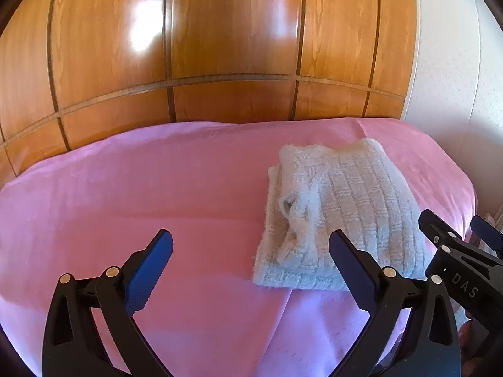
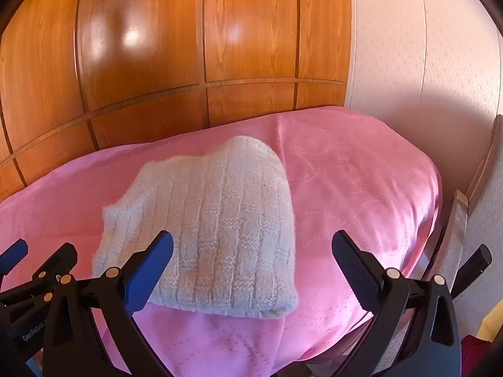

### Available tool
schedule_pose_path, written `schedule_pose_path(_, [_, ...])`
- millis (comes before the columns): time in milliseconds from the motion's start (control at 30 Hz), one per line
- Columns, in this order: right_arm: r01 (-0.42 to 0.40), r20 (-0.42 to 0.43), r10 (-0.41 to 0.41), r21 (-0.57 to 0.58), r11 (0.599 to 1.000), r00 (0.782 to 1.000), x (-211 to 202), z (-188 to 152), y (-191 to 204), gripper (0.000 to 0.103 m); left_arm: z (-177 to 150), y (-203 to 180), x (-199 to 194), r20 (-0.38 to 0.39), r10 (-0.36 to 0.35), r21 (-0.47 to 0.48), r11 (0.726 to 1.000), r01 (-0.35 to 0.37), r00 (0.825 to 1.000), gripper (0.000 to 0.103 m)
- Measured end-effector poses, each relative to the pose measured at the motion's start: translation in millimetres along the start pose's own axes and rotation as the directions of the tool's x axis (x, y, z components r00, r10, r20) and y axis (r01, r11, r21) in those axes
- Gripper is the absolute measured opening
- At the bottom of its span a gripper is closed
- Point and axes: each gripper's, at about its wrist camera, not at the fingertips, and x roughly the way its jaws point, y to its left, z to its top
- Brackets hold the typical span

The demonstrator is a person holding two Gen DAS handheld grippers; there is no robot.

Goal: Fold small clothes

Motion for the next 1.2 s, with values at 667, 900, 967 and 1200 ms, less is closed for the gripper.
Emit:
schedule_pose_path(667, [-0.020,0.016,0.020,-0.012,1.000,1.000,-4.7,-1.5,4.9,0.101,2.5,3.1,-4.7,0.005,0.011,-0.030,1.000,-0.010,1.000,0.099])
schedule_pose_path(900, [-0.024,0.016,0.024,-0.004,1.000,1.000,-5.4,-1.4,4.2,0.101,3.1,3.9,-8.4,0.018,0.015,-0.030,0.999,-0.015,1.000,0.099])
schedule_pose_path(967, [-0.025,0.014,0.025,-0.004,1.000,1.000,-4.8,-0.9,4.1,0.101,2.0,3.6,-10.2,0.019,0.018,-0.030,0.999,-0.017,1.000,0.099])
schedule_pose_path(1200, [-0.032,0.012,0.033,-0.007,0.999,0.999,-3.5,-0.7,4.7,0.101,3.4,4.7,-13.7,0.028,0.018,-0.033,0.999,-0.017,0.999,0.099])
